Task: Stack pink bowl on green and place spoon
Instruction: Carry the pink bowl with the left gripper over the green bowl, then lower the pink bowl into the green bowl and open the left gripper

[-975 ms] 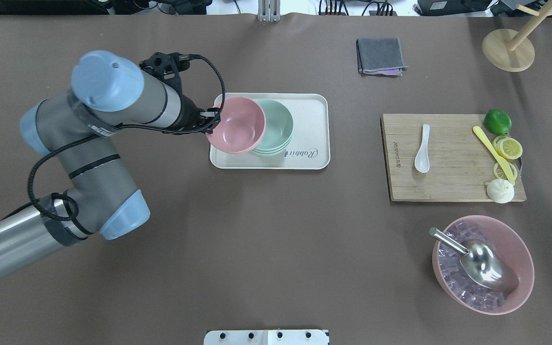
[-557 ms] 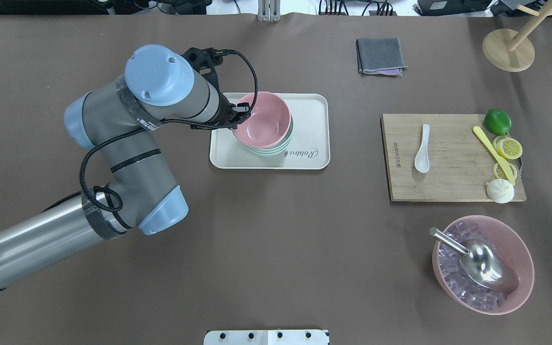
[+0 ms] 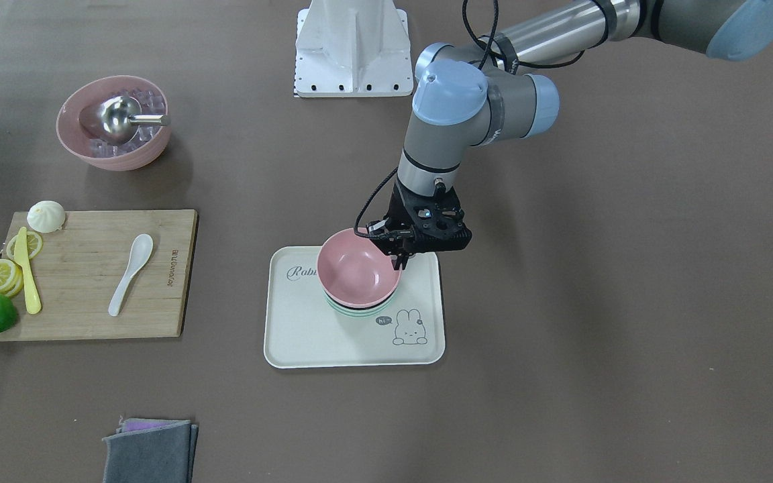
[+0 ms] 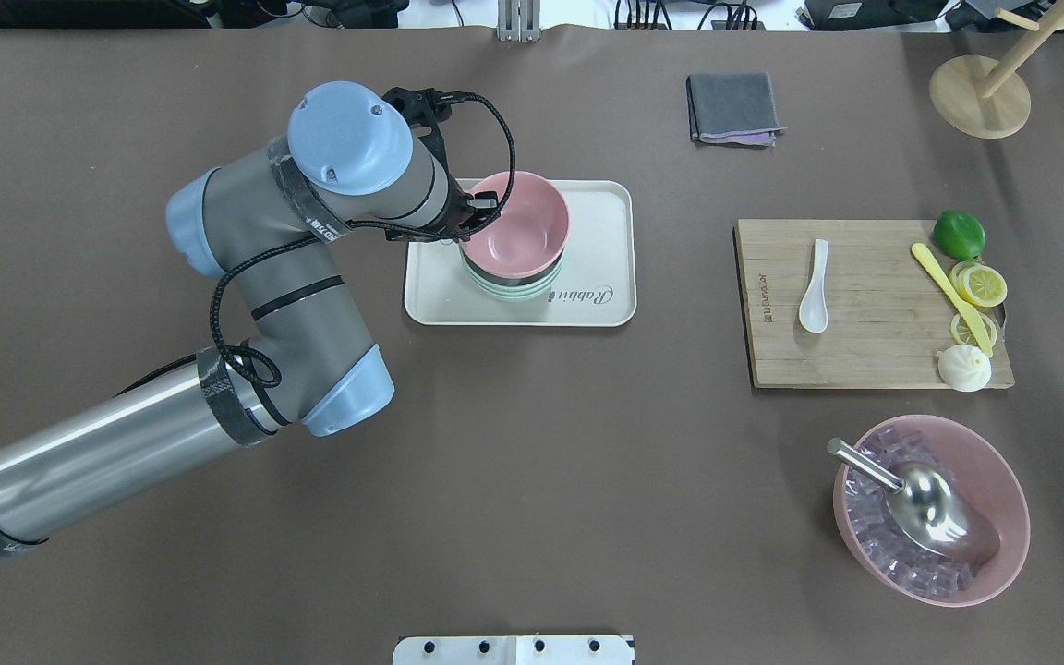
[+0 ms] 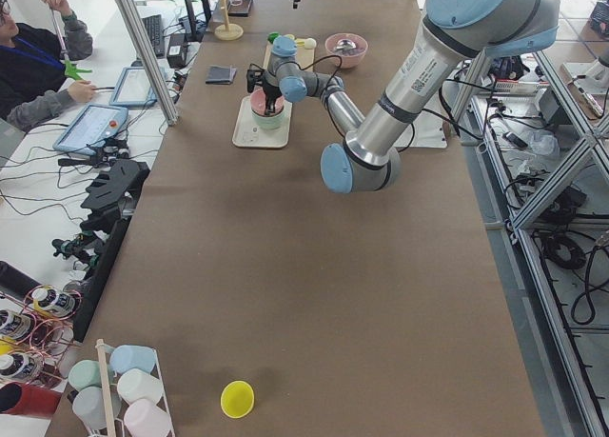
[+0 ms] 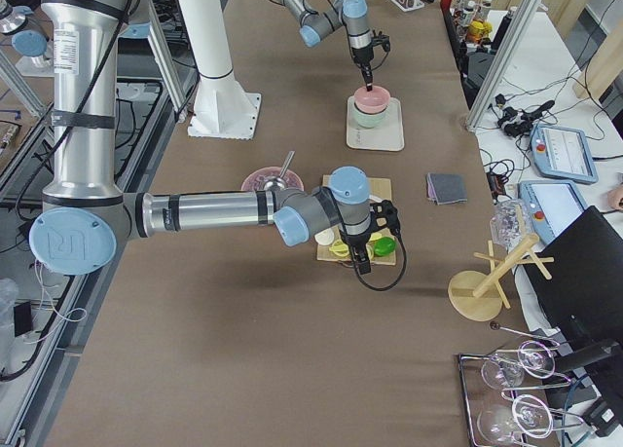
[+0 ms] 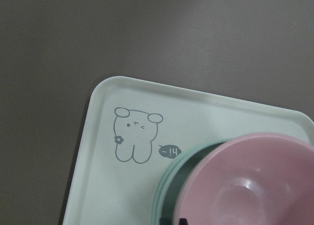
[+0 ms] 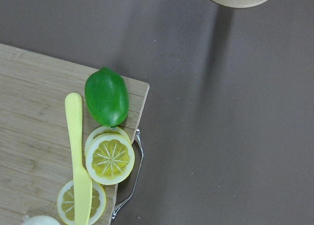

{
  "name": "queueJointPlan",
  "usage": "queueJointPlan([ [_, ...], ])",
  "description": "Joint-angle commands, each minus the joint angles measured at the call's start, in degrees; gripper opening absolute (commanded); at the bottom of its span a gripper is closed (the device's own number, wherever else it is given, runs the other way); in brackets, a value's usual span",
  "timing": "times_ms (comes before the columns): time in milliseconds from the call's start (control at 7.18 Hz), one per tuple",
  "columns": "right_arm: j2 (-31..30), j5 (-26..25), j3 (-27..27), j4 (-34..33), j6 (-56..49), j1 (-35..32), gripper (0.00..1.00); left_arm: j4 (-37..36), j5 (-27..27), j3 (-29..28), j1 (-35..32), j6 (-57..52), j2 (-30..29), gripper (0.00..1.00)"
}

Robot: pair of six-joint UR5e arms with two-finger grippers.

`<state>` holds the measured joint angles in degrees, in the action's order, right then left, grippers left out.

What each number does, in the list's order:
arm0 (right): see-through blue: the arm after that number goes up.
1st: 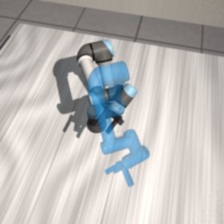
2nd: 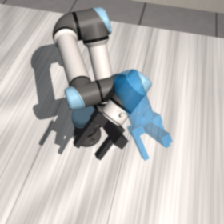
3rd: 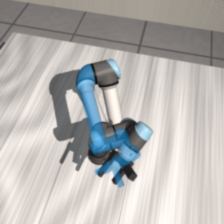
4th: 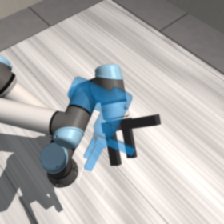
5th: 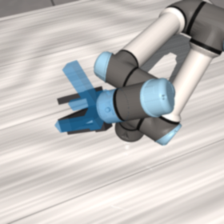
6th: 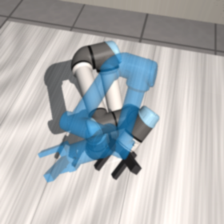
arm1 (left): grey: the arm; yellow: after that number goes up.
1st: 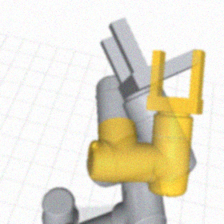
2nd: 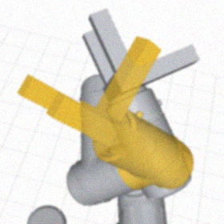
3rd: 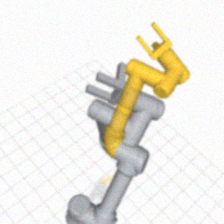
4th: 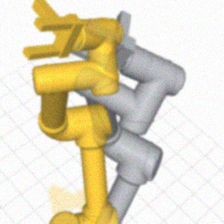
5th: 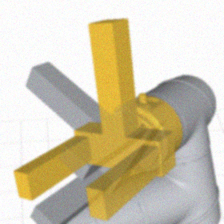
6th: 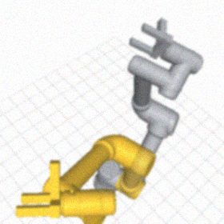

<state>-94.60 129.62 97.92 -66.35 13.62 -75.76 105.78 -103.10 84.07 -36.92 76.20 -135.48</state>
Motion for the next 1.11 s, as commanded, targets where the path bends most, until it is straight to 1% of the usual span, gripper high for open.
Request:
queueJointPlan([
  [0,-0.06,0.02,-0.01,0.08,0.01,0.0,1.0,0.04,0.01,-1.01,0.0,-0.26,-0.05,0.0],
  [975,-0.06,0.02,-0.1,0.08,0.09,0.0,1.0,0.13,0.01,-1.27,0.71,-0.44,-0.22,0.0],
])
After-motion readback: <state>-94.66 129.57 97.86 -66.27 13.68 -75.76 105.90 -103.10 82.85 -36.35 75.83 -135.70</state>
